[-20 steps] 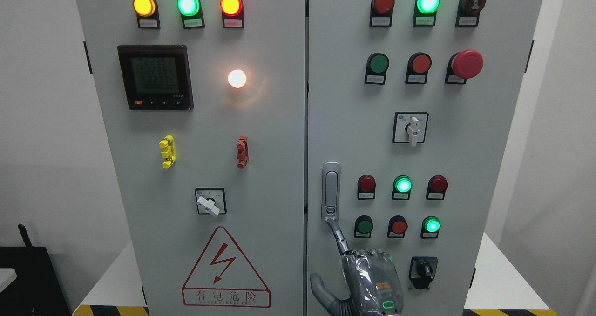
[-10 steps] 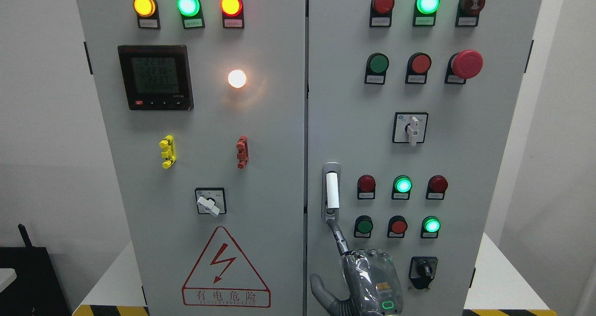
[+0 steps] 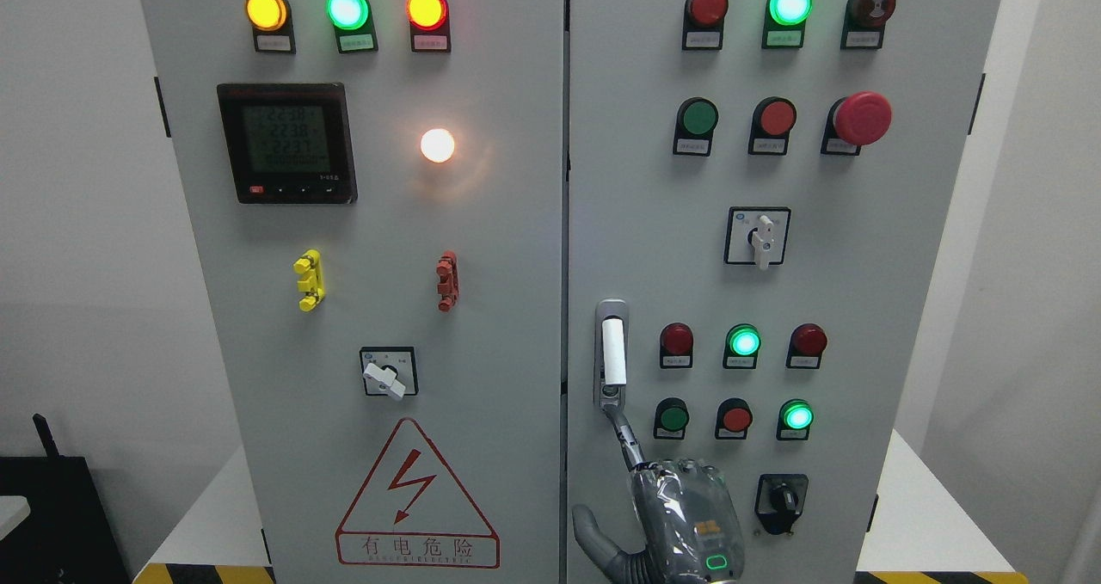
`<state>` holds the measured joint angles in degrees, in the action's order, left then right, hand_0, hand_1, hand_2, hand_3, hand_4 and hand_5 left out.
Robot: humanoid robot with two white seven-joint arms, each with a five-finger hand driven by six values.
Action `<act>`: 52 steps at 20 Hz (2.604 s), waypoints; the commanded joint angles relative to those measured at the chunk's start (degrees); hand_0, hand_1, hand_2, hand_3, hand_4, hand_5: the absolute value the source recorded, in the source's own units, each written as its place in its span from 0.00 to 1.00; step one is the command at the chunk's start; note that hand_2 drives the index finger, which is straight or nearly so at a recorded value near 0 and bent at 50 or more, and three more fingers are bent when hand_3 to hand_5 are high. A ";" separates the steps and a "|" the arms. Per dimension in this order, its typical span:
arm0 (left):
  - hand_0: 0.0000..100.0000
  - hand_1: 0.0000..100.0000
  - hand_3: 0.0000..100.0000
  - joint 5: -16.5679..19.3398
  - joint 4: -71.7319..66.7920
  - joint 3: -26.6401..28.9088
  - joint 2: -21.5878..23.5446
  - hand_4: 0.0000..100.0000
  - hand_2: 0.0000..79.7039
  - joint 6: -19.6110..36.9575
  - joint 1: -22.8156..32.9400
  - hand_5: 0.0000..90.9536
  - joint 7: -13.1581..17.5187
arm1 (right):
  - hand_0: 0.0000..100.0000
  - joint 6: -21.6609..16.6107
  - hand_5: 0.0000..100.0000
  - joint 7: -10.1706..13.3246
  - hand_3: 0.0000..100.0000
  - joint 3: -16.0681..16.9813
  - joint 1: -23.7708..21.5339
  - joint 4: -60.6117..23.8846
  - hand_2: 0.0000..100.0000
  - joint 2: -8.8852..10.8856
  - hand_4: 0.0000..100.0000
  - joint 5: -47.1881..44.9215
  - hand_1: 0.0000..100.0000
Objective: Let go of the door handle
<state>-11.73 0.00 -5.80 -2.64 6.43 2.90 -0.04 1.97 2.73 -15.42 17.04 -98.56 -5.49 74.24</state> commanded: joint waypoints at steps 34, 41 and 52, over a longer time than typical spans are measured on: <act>0.12 0.39 0.00 0.04 1.76 0.00 0.00 0.00 0.00 -0.01 0.00 0.00 -0.05 | 0.37 -2.05 0.99 2.89 1.00 -2.77 -5.96 -6.64 0.00 1.01 0.99 -0.32 0.39; 0.12 0.39 0.00 0.04 1.76 0.00 0.00 0.00 0.00 -0.01 0.00 0.00 -0.05 | 0.43 -5.04 0.97 6.67 1.00 -1.89 -8.78 -10.07 0.05 1.89 0.92 -0.85 0.40; 0.12 0.39 0.00 -0.05 1.76 0.00 0.00 0.00 0.00 -0.01 0.00 0.00 -0.05 | 0.39 -8.12 0.91 9.48 1.00 -1.19 -9.22 -10.33 0.65 1.89 0.87 -6.91 0.00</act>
<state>-11.74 0.00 -5.80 -2.64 6.43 2.90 -0.04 -5.67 11.21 -17.16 8.28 -107.21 -3.95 69.66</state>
